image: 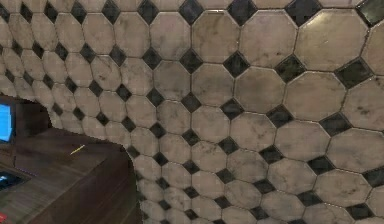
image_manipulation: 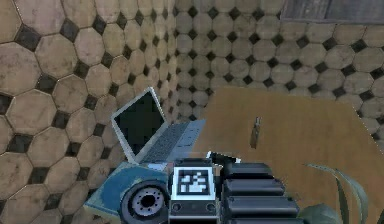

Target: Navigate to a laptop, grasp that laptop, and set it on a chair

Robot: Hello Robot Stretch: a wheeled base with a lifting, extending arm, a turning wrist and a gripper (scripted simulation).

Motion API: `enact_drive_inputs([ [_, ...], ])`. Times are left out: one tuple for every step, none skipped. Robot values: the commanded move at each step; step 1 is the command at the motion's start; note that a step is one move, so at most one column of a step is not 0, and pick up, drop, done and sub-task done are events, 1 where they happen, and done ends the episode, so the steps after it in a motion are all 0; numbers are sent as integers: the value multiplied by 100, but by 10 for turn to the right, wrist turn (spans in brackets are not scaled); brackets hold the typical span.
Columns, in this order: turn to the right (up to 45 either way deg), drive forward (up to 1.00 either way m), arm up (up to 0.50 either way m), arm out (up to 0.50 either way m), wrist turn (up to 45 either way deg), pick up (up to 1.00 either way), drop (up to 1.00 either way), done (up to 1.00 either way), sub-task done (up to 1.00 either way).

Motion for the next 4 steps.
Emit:
enact_drive_inputs([
  [0,0,0,34,0,0,0,0,0],
  [0,0,0,0,450,0,0,0,0],
  [0,0,0,0,450,0,0,0,0],
  [0,0,0,0,390,0,0,0,0],
])
